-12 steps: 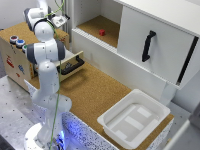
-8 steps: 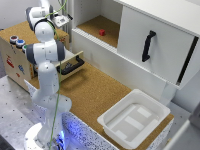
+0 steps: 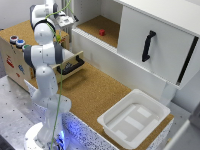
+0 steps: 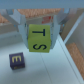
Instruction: Store the grasped yellow object in the drawer
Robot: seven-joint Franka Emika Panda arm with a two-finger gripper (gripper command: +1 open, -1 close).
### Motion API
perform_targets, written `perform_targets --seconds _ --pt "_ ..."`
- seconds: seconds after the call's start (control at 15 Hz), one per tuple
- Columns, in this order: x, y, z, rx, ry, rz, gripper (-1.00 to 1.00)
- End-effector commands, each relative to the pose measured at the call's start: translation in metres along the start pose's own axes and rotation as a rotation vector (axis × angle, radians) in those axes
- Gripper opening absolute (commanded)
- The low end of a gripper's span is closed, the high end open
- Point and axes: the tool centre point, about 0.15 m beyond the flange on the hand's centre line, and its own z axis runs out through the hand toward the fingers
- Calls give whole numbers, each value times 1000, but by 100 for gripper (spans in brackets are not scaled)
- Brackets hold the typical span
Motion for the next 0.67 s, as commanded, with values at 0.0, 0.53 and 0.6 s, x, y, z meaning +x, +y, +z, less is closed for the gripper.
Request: perform_targets --seconds 0.0,0.53,0.6 --pt "-33 -11 64 -36 75 26 -100" --pt "-33 -15 115 15 88 -60 -100" --pt "-32 -15 117 19 102 -62 -100"
